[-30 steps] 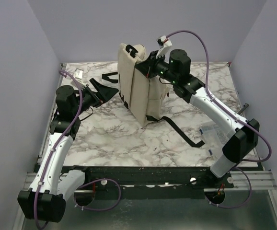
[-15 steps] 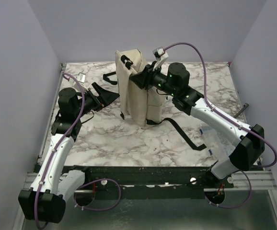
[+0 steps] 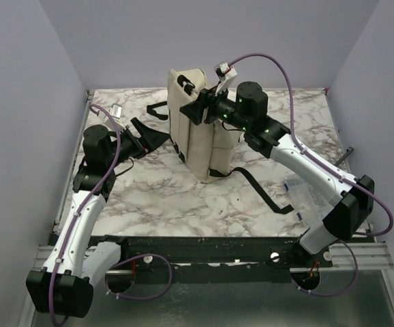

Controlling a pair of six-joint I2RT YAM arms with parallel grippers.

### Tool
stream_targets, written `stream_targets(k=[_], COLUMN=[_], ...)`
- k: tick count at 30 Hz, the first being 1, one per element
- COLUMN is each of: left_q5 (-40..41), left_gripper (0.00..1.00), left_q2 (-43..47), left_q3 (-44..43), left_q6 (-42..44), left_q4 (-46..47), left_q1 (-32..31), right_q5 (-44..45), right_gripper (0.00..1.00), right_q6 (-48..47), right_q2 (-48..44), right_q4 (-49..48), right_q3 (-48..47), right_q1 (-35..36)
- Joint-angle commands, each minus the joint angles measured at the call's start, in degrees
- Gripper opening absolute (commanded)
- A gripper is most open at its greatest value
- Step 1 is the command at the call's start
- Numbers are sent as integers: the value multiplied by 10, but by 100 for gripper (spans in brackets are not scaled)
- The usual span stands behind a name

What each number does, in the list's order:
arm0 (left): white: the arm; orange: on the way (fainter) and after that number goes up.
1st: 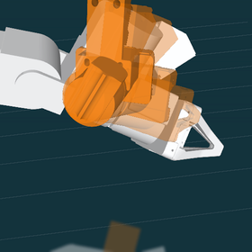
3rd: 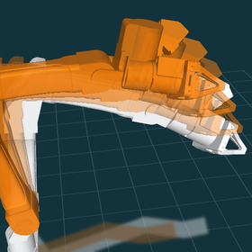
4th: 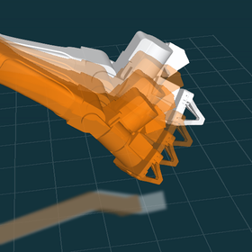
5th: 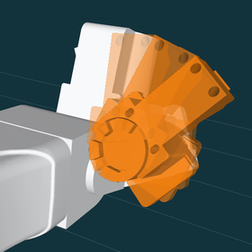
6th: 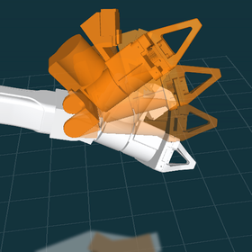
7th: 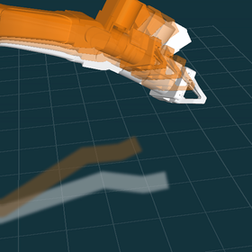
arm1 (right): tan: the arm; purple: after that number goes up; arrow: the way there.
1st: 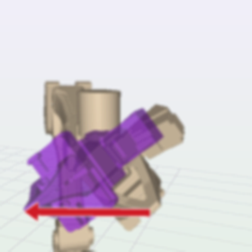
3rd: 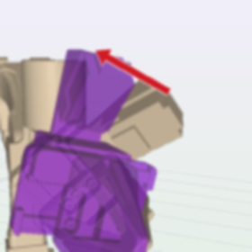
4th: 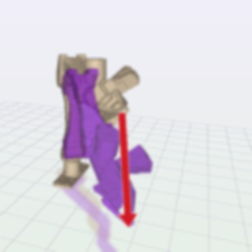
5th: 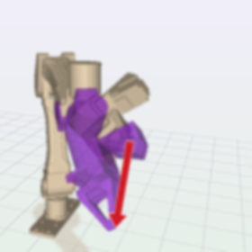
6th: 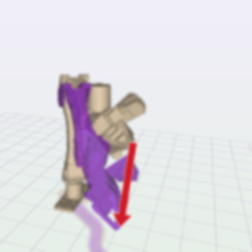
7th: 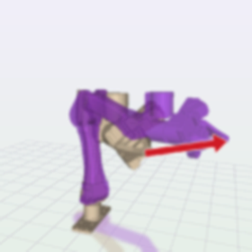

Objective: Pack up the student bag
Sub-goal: Adjust the student bag at the center of the board.

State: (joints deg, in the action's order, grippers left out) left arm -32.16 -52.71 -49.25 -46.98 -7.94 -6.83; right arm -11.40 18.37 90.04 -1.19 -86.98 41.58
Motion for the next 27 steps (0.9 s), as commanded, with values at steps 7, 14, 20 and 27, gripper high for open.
stream_targets(k=[7, 14, 20, 27], left_q5=[-1, 18, 16, 17], left_gripper=[83, 83, 83, 83], left_q2=[20, 25, 27, 32], left_q3=[-10, -12, -15, -2], left_q6=[29, 52, 45, 49], left_q4=[-28, -60, -53, -54], left_q1=[1, 2, 2, 2], right_q5=[44, 152, 137, 110], right_gripper=[26, 26, 10, 1], right_q6=[-31, -51, -75, -55], right_q2=[31, 31, 72, 82], right_q4=[53, 41, 120, 113], right_q3=[9, 34, -164, -190], right_q1=[86, 129, 123, 123])
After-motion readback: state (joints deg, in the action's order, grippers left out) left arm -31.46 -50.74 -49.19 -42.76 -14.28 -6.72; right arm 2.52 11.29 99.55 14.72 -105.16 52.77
